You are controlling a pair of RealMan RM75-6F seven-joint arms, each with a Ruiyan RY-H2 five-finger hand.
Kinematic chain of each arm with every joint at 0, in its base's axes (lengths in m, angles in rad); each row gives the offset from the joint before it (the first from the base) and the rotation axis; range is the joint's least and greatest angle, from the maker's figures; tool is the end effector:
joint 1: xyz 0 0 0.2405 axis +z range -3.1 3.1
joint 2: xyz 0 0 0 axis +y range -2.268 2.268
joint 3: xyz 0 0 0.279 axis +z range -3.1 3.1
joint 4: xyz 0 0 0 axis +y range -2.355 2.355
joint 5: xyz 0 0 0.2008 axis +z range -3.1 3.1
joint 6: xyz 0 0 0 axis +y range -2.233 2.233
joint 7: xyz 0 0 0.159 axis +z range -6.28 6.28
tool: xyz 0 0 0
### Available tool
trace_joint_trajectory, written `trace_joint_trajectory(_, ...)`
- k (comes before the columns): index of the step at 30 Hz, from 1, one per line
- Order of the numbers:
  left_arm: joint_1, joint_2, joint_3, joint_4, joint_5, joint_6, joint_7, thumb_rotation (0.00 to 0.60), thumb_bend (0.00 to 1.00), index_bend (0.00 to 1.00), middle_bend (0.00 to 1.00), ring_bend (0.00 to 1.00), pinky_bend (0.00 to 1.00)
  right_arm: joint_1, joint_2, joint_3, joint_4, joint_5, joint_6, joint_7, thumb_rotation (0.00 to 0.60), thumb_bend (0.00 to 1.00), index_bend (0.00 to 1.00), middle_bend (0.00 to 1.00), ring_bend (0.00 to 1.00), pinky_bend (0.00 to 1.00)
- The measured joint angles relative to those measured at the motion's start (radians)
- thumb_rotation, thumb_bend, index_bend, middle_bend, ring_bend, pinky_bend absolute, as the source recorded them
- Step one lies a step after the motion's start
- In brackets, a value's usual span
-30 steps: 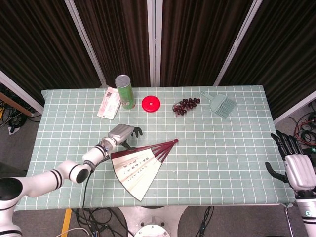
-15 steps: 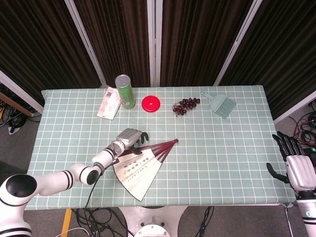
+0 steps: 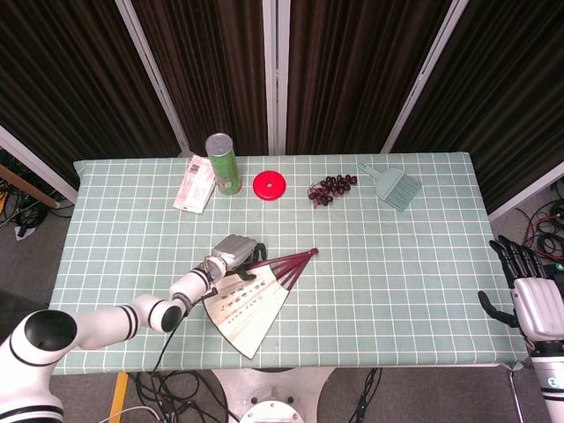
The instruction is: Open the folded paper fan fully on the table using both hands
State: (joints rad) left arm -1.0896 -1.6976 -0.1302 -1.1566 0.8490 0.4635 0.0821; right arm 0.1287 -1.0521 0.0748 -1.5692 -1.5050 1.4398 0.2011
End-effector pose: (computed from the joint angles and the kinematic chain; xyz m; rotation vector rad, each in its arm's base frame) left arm -0.1136 0.4147 -0.1011 -2.1141 -1.3325 -0.6755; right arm -0.3301 -0.2176 0.2025 1.3815 -0.9591 1.0023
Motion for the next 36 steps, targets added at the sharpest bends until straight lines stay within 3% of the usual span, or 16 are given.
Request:
trace_joint_trajectory(5,-0.007,-0.010,0.012,0.016,-0.012,-0.004,0.010,0.600,0.33,0.43,0.54,0.56,0.64,-0.003,-0.001,0.001,0.003,0.001,0.004,0.003,0.600,0.27,0.00,0.00,0.00,0.00)
trace_joint_trajectory(11,-0.004,-0.007,0.013,0.006,-0.009,0.019,0.016,0.600,0.37,0.55,0.68,0.69,0.76,-0.005,0.001,0.005,0.002,0.001,0.011,0.006,0.600,0.27,0.00,0.00,0.00,0.00)
trace_joint_trajectory(18,0.030,0.059,0.000,-0.100,0.037,0.095,0.005,0.600,0.39,0.63,0.74,0.74,0.81,0.013,0.002,0.006,0.003,-0.011,-0.012,0.015,0.600,0.27,0.00,0.00,0.00,0.00)
trace_joint_trajectory(24,0.113,0.182,-0.016,-0.276,0.122,0.220,-0.044,0.600,0.39,0.63,0.75,0.74,0.81,0.052,0.008,-0.007,-0.010,-0.050,-0.072,0.074,0.600,0.28,0.00,0.02,0.00,0.00)
trace_joint_trajectory(29,0.219,0.290,-0.037,-0.426,0.232,0.380,-0.142,0.600,0.39,0.63,0.75,0.74,0.81,0.117,0.028,-0.033,-0.038,-0.108,-0.174,0.196,0.600,0.29,0.00,0.05,0.00,0.00)
trace_joint_trajectory(36,0.354,0.375,-0.076,-0.539,0.397,0.613,-0.323,0.600,0.40,0.63,0.74,0.74,0.81,0.282,0.034,-0.067,-0.069,-0.191,-0.378,0.484,0.600,0.29,0.03,0.11,0.00,0.00)
